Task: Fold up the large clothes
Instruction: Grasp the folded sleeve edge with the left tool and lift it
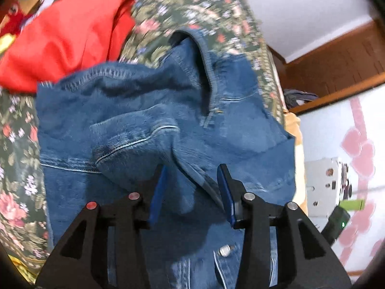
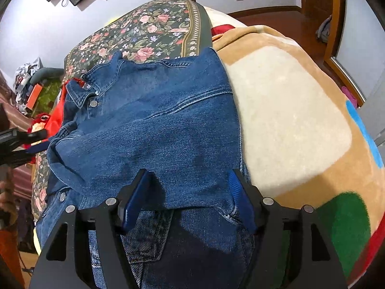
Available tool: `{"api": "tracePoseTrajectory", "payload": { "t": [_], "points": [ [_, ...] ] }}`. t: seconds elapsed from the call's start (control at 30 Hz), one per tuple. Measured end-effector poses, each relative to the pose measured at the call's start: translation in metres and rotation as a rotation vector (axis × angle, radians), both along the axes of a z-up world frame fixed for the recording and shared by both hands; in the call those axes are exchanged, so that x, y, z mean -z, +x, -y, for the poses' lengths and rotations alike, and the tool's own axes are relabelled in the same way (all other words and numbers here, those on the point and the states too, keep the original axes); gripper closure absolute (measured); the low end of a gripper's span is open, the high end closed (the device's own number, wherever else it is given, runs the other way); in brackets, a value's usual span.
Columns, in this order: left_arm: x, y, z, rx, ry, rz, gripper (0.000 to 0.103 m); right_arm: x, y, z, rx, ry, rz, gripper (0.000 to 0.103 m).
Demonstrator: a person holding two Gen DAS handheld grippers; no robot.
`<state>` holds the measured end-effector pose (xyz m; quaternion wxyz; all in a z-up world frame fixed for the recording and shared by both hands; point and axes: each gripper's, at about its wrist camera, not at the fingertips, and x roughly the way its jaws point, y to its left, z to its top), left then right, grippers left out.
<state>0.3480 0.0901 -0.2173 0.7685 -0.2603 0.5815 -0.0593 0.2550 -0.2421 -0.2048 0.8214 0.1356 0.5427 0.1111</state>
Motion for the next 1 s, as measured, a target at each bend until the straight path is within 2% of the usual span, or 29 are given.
{"api": "tracePoseTrajectory", "payload": {
  "t": [0.07, 0.13, 0.27, 0.33, 0.47, 0.57, 0.67, 0.8, 0.9, 1.0],
  "points": [
    [0.009, 0.006, -0.001, -0.01, -0.004, -0.01, 0.061, 0.002, 0.001, 0.0, -0.003, 0.007, 0.001, 0.035],
    [0.012, 0.012, 0.001, -0.011, 0.047, -0.005, 0.063, 0.004, 0.002, 0.0, -0.006, 0.011, -0.001, 0.033],
    [0.02, 0.024, 0.01, 0.032, 0.143, -0.011, 0.082, 0.005, 0.002, -0.002, -0.01, 0.007, 0.0, 0.031],
    [0.021, 0.024, 0.013, 0.056, 0.174, -0.007, 0.084, 0.005, 0.002, -0.003, -0.009, 0.008, 0.0, 0.03],
    [0.008, 0.019, 0.018, 0.084, 0.231, 0.044, 0.097, 0.006, 0.002, -0.003, -0.009, 0.008, 0.0, 0.03],
    [-0.012, 0.009, 0.017, 0.091, 0.244, 0.113, 0.097, 0.005, 0.002, -0.003, -0.01, -0.002, -0.002, 0.03],
    [-0.038, -0.011, 0.009, 0.09, 0.209, 0.187, 0.098, 0.004, 0.002, -0.003, -0.01, -0.015, -0.007, 0.03],
    [-0.06, -0.04, -0.005, 0.09, 0.151, 0.248, 0.098, -0.002, 0.002, -0.003, 0.012, -0.024, -0.013, 0.03],
    [-0.067, -0.067, -0.021, 0.078, 0.101, 0.27, 0.098, -0.008, 0.001, -0.002, 0.03, -0.028, -0.008, 0.03],
    [-0.059, -0.095, -0.034, 0.068, 0.055, 0.268, 0.099, -0.015, 0.0, -0.002, 0.041, -0.033, 0.002, 0.03]
  ]
}}
